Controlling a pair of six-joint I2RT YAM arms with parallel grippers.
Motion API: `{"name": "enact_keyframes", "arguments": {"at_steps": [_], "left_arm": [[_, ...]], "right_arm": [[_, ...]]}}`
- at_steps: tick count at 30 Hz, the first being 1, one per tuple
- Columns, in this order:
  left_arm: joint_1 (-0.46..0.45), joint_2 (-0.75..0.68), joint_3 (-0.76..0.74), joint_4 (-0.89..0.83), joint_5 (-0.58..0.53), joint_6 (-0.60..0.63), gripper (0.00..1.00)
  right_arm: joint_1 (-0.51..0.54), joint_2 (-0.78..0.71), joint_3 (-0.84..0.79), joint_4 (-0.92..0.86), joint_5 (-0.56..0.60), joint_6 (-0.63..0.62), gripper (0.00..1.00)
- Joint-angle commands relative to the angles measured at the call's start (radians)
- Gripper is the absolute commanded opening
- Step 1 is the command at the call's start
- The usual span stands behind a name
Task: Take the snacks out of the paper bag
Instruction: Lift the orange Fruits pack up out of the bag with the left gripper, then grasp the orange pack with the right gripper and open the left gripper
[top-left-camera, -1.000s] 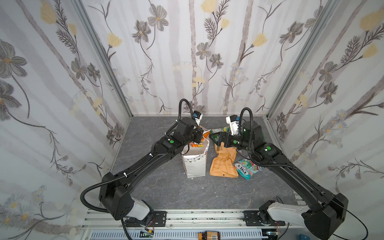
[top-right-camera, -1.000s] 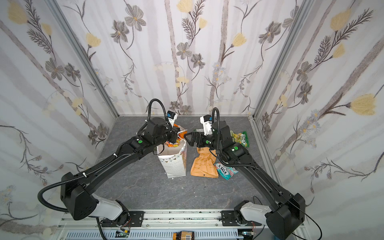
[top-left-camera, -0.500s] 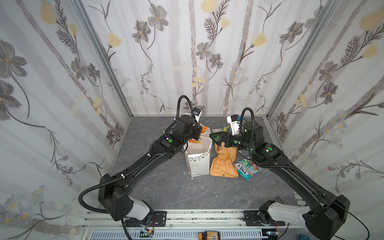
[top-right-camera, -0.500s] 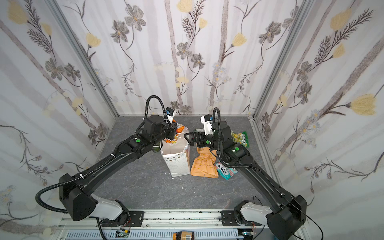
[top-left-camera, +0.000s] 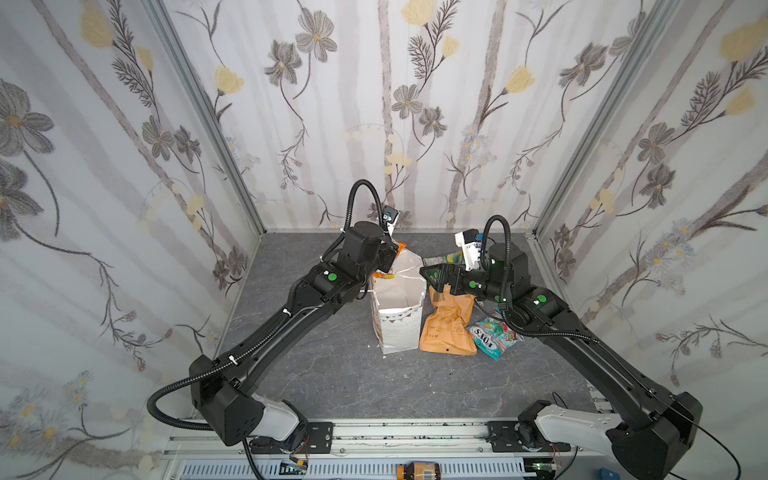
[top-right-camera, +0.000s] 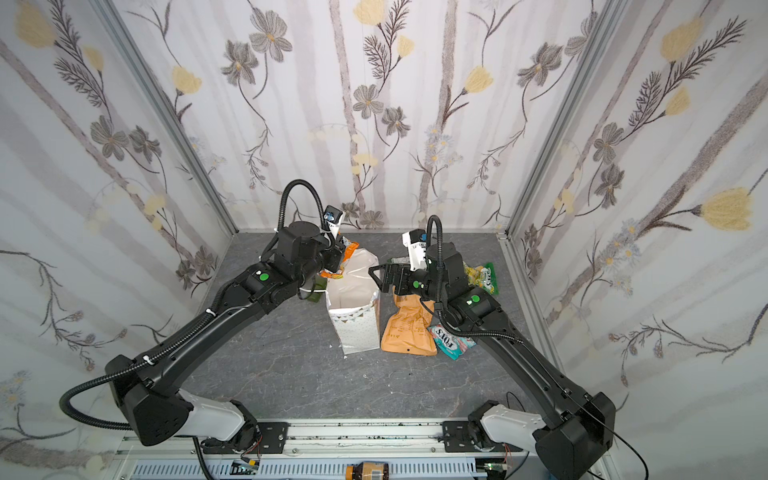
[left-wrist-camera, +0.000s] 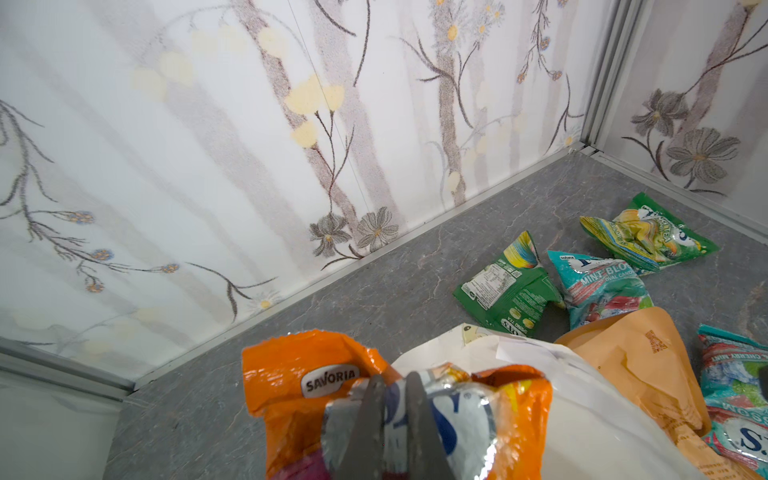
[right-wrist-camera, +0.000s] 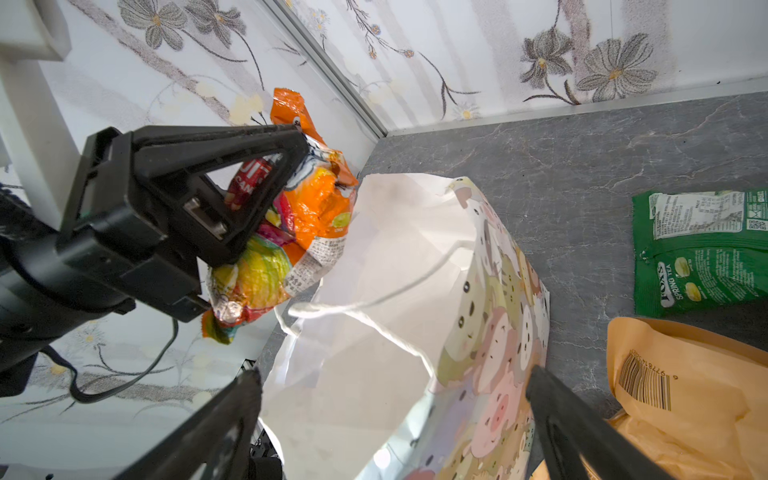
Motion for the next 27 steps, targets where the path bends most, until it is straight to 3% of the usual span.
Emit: {"name": "enact_keyframes", "arguments": {"at_steps": [1, 9, 14, 22, 27], "left_arm": [[0.003, -0.033, 0.025, 0.058, -0.019, 0.052, 0.0], [-0.004, -0.135, -0.005, 0.174, 0.222, 0.019, 0.0], [-0.033, -0.16, -0.011, 0.261, 0.348, -0.007, 0.0], [-0.088, -0.127, 0.013, 0.297, 0.404, -0.028, 0.0], [-0.111, -0.111, 0.029, 0.28, 0.409, -0.024, 0.0]], "right_arm": [[0.001, -0.014, 0.02, -0.002, 0.017, 0.003, 1.0], [-0.004, -0.075, 0.08, 0.046, -0.006, 0.046, 1.0], [-0.002, -0.105, 0.09, 0.167, -0.087, 0.114, 1.0], [0.017, -0.076, 0.093, 0.297, -0.173, 0.175, 0.97], [0.025, -0.05, 0.092, 0.332, -0.186, 0.184, 0.82]]}}
